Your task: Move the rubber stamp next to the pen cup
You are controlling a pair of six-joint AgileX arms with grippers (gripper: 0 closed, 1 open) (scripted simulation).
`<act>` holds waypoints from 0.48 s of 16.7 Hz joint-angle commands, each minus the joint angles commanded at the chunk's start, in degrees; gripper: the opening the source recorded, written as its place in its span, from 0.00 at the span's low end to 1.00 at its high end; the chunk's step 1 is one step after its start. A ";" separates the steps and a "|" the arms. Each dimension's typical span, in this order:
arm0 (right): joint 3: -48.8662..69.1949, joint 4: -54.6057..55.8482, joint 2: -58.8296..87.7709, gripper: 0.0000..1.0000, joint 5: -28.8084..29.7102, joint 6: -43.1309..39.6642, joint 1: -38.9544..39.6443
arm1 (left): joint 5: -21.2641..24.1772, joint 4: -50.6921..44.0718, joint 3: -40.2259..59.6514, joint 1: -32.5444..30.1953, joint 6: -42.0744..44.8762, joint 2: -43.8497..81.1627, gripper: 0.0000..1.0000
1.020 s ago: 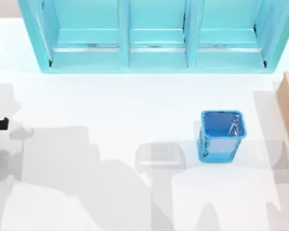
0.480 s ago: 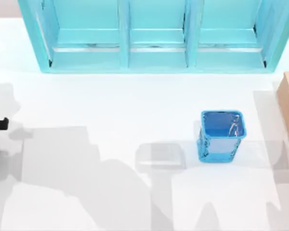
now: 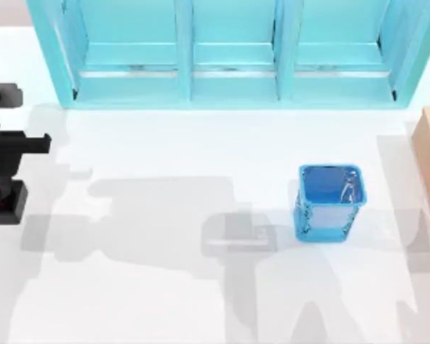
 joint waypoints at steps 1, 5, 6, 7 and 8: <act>0.00 0.00 0.00 1.00 0.00 0.00 0.00 | 0.02 -3.58 2.66 -2.50 -2.42 -0.27 0.00; 0.00 0.00 0.00 1.00 0.00 0.00 0.00 | 0.04 -15.39 12.58 -12.07 -11.95 -2.14 0.00; 0.00 0.00 0.00 1.00 0.00 0.00 0.00 | 0.02 -17.08 14.29 -13.73 -13.59 -2.65 0.00; 0.00 0.00 0.00 1.00 0.00 0.00 0.00 | 0.00 -18.16 15.40 -14.83 -14.69 -3.02 0.00; 0.00 0.00 0.00 1.00 0.00 0.00 0.00 | -0.01 -18.65 15.89 -15.32 -15.19 -3.19 0.00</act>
